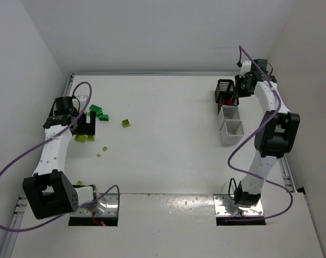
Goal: Sort the legos into containers by color
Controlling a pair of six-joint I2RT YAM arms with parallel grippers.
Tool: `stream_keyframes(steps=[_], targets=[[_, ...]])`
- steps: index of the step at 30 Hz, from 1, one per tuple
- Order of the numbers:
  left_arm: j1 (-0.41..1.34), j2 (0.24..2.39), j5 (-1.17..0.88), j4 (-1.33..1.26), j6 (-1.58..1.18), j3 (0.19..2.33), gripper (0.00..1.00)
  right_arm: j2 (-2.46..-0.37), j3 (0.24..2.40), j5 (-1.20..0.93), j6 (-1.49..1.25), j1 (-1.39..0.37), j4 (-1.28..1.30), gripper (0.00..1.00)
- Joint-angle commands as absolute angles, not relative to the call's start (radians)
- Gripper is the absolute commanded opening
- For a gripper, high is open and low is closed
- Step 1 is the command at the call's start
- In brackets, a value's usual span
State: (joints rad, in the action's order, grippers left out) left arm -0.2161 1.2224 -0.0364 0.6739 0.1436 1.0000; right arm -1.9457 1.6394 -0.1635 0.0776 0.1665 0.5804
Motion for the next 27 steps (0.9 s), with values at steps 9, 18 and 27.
stream_keyframes(steps=[9,18,27], targets=[[-0.345,1.213,0.028,0.817,0.186,1.026,0.91,-1.967,1.667,-0.147,0.063,0.143,0.546,0.41],[-0.432,1.371,0.021,0.956,0.161,1.111,0.75,-1.947,1.667,-0.213,0.032,0.124,0.537,0.45],[-0.581,1.465,0.029,0.93,0.328,1.075,0.56,-1.928,1.677,-0.245,0.043,0.106,0.555,0.47]])
